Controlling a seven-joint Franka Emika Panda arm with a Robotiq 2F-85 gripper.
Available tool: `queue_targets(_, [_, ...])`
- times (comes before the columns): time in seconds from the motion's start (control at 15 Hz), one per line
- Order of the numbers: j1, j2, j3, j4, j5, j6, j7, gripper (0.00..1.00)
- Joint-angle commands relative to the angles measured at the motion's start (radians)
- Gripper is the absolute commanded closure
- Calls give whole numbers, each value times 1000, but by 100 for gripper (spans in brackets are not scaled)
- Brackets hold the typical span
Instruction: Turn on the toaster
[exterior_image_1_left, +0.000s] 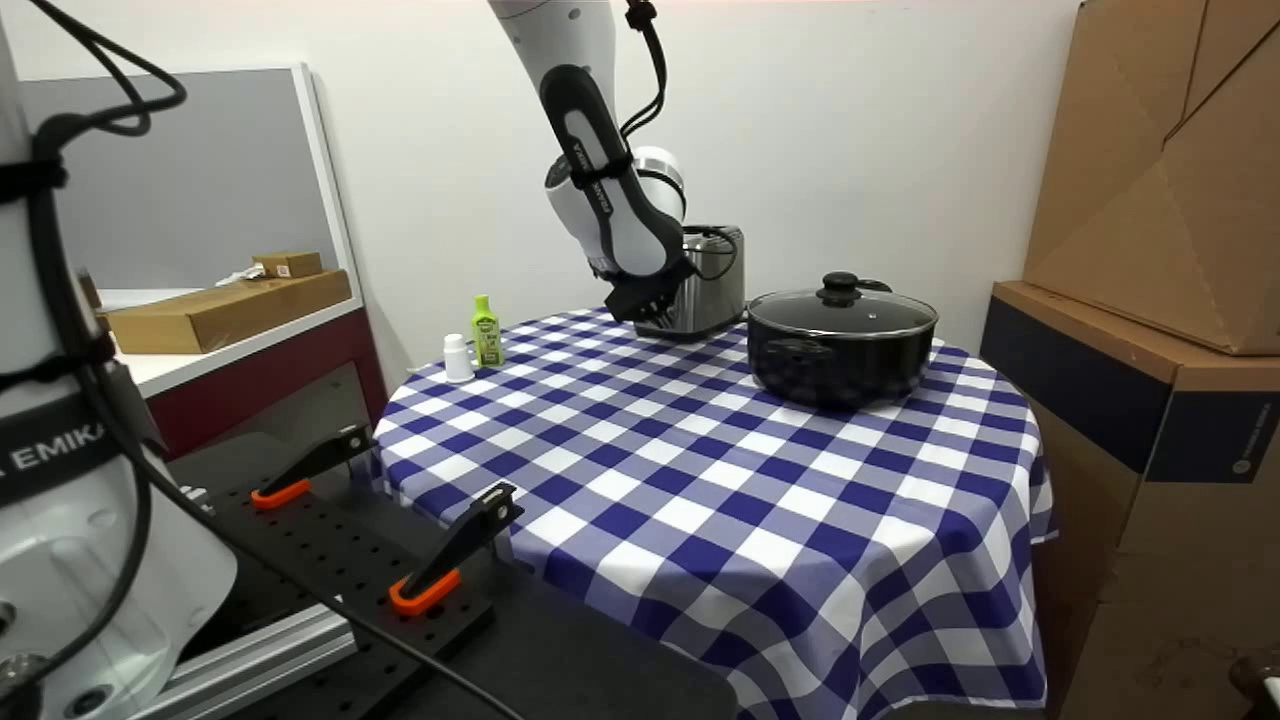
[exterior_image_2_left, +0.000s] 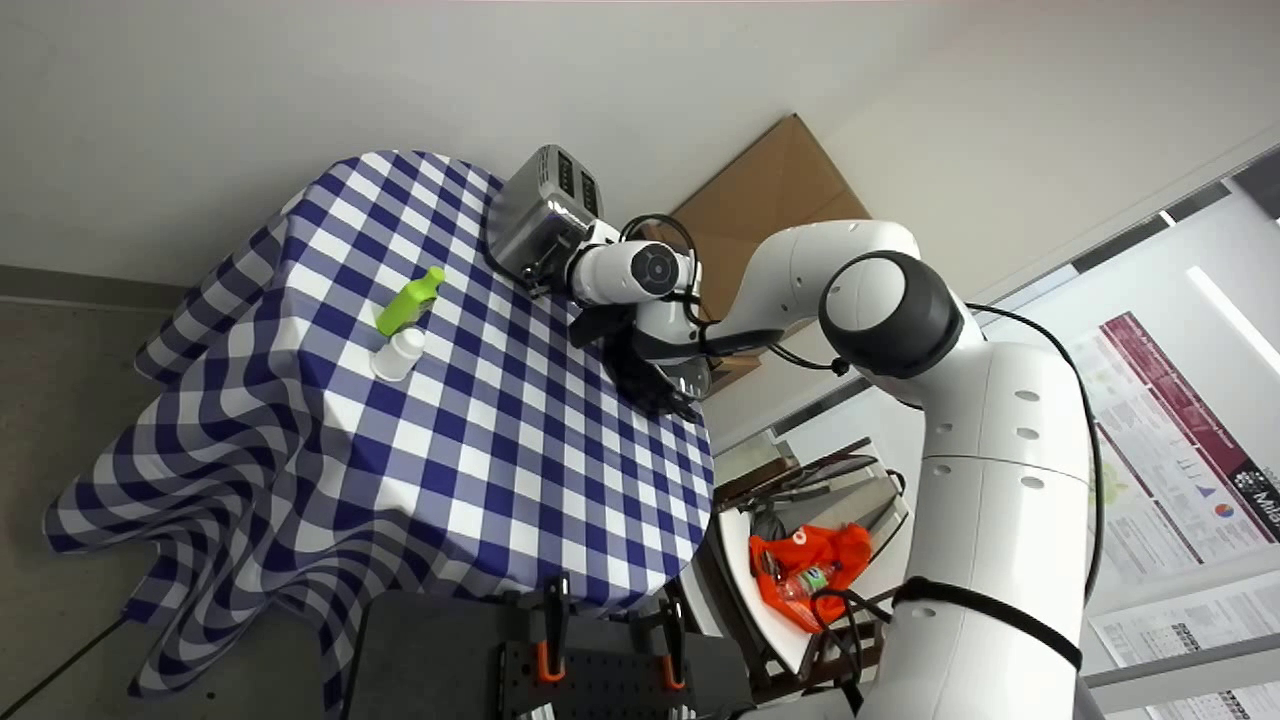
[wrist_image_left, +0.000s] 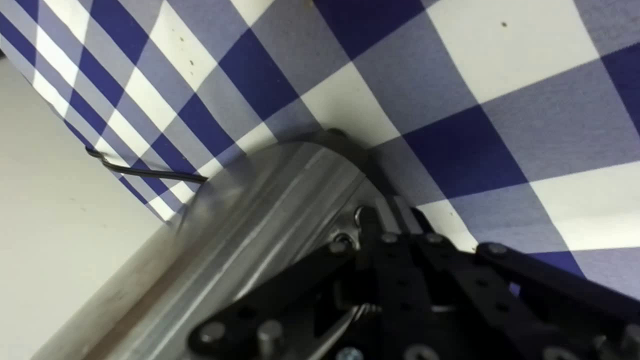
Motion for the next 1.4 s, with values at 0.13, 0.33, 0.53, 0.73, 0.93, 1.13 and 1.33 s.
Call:
queue_targets(0.13, [22, -52, -43, -113, 176, 14, -123, 100])
queue_targets(0.33, [-54, -147, 43, -297, 410, -99, -285, 100])
queue_targets(0.53, [-160, -278, 165, -442, 673, -214, -450, 100])
queue_targets(0.73, [-275, -395, 312, -522, 927, -340, -554, 100])
queue_targets(0.93, [-408, -526, 491, -593, 1178, -484, -626, 100])
queue_targets(1.13, [-566, -651, 691, -645, 1426, -642, -674, 100])
queue_targets(1.33, [-708, -793, 839, -688, 1674, -785, -697, 100])
